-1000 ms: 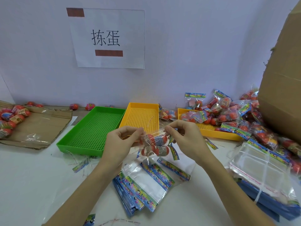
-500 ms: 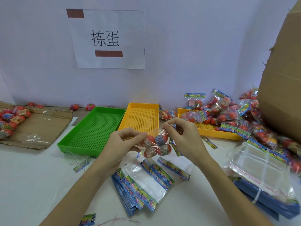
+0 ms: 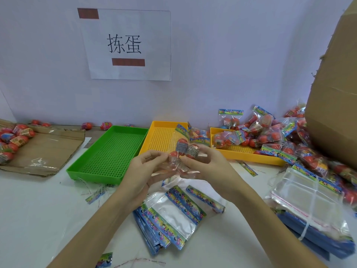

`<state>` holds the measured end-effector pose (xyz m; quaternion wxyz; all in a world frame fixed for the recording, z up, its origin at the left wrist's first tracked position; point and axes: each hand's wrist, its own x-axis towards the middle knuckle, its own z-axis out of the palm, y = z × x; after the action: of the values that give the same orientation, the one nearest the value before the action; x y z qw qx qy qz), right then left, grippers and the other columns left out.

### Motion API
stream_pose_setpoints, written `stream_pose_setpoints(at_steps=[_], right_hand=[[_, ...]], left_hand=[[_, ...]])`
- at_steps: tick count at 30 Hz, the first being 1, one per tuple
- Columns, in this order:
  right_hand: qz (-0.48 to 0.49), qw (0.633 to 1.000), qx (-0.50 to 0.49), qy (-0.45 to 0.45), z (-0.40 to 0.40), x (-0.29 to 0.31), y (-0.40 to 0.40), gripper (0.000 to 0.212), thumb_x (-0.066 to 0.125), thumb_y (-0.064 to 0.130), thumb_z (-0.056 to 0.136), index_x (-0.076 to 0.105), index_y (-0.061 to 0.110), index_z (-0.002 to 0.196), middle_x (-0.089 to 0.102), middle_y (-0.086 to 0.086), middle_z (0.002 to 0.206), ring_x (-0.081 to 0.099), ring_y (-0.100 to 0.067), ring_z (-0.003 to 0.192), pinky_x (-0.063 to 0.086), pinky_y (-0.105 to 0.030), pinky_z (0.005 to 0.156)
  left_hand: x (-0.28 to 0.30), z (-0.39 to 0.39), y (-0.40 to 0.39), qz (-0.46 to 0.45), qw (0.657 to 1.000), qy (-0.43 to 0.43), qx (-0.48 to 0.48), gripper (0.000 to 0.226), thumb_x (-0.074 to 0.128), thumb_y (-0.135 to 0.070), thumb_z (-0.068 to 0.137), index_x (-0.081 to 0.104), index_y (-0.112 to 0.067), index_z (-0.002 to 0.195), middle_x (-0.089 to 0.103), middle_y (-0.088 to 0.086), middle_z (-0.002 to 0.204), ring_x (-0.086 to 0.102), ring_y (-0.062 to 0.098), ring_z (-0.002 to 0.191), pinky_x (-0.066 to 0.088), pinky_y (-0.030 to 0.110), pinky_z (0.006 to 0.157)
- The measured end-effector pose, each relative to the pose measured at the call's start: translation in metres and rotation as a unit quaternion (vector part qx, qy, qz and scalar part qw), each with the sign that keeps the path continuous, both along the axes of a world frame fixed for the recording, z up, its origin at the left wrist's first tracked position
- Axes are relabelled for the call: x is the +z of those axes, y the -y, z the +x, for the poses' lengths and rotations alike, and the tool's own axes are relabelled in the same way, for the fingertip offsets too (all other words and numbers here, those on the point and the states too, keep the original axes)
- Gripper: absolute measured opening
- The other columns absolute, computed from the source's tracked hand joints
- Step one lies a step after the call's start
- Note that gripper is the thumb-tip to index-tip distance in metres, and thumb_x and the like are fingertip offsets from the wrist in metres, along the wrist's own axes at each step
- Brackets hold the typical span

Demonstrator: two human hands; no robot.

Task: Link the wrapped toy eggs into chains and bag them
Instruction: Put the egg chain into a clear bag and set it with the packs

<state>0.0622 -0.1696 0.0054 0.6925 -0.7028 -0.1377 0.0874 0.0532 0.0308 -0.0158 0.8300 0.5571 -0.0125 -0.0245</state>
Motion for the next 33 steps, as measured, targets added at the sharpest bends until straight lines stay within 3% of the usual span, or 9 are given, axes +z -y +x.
stream_pose_setpoints(at_steps=[2,5,7,9,12,15,20,26,33], right_hand=[[-0.022,1.000,-0.004,-0.008,0.001,0.002,0.004,0.024,0.071,0.016,0.096,0.070,0.020,0.120,0.077,-0.008,0.108,0.075,-0.021,0.094,0.063,-0.041,0.084],[-0.153,0.988,0.023,0.023,-0.001,0.004,0.008,0.020,0.070,0.025,0.096,0.072,0.029,0.116,0.077,-0.002,0.097,0.069,-0.008,0.077,0.056,-0.022,0.067],[-0.226,0.973,0.030,0.047,-0.001,0.005,0.009,0.025,0.076,0.036,0.091,0.071,0.033,0.115,0.076,0.004,0.090,0.066,-0.002,0.071,0.050,-0.017,0.061],[-0.242,0.969,0.026,0.050,-0.002,0.003,0.010,0.038,0.083,0.044,0.083,0.066,0.032,0.115,0.074,0.009,0.081,0.067,-0.002,0.068,0.048,-0.015,0.059],[-0.182,0.982,-0.006,0.044,-0.001,0.004,0.011,0.046,0.086,0.044,0.074,0.063,0.025,0.109,0.076,0.004,0.085,0.072,-0.006,0.076,0.051,-0.018,0.064],[-0.135,0.987,-0.039,0.075,0.003,0.007,0.013,0.026,0.074,0.040,0.089,0.070,0.021,0.105,0.078,0.002,0.094,0.072,-0.012,0.084,0.053,-0.022,0.065],[-0.106,0.982,-0.097,0.126,0.003,0.005,0.011,0.014,0.069,0.022,0.098,0.079,0.017,0.090,0.078,0.002,0.088,0.073,-0.014,0.082,0.054,-0.019,0.063],[-0.091,0.973,-0.162,0.138,0.005,0.003,0.010,0.015,0.063,0.014,0.100,0.074,0.011,0.091,0.075,0.001,0.081,0.066,-0.006,0.071,0.054,-0.020,0.063],[-0.034,0.991,-0.085,0.093,-0.004,0.009,-0.003,0.049,0.059,0.056,0.088,0.077,0.015,0.108,0.078,-0.001,0.095,0.073,-0.018,0.091,0.059,-0.026,0.075]], left_hand=[[0.003,0.000,0.002,0.024,0.999,0.024,0.004,0.044,0.080,-0.007,0.084,0.061,-0.007,0.124,0.074,0.016,0.113,0.077,0.027,0.092,0.064,0.036,0.077],[0.003,0.000,-0.002,0.123,0.982,0.143,0.008,0.065,0.081,-0.026,0.081,0.053,-0.028,0.140,0.067,0.001,0.133,0.068,0.016,0.120,0.056,0.033,0.098],[0.004,-0.001,-0.004,0.216,0.959,0.184,-0.017,0.054,0.083,-0.039,0.084,0.061,-0.036,0.134,0.071,-0.009,0.124,0.067,0.010,0.116,0.057,0.029,0.097],[0.003,-0.001,-0.003,0.261,0.949,0.175,0.021,0.027,0.083,-0.033,0.089,0.074,-0.033,0.114,0.076,-0.007,0.107,0.071,0.013,0.099,0.060,0.029,0.086],[-0.001,0.001,-0.002,0.205,0.962,0.140,0.111,0.014,0.082,-0.015,0.089,0.077,-0.020,0.102,0.077,0.000,0.091,0.068,0.012,0.082,0.058,0.022,0.073],[-0.002,0.004,-0.006,0.166,0.968,0.123,0.142,0.016,0.084,-0.015,0.085,0.079,-0.020,0.100,0.065,-0.005,0.075,0.061,0.009,0.074,0.053,0.016,0.068],[-0.001,0.004,-0.007,0.104,0.980,0.109,0.130,0.033,0.087,-0.028,0.077,0.079,-0.023,0.108,0.059,0.005,0.077,0.064,0.018,0.079,0.057,0.032,0.082],[0.004,0.003,-0.010,0.035,0.971,0.107,0.213,0.022,0.088,-0.029,0.073,0.083,-0.024,0.095,0.071,0.008,0.079,0.072,0.019,0.081,0.059,0.041,0.080],[0.008,0.005,-0.014,0.101,0.942,0.180,0.267,0.015,0.089,-0.028,0.076,0.082,-0.028,0.090,0.060,0.004,0.073,0.050,0.014,0.064,0.045,0.022,0.055]])
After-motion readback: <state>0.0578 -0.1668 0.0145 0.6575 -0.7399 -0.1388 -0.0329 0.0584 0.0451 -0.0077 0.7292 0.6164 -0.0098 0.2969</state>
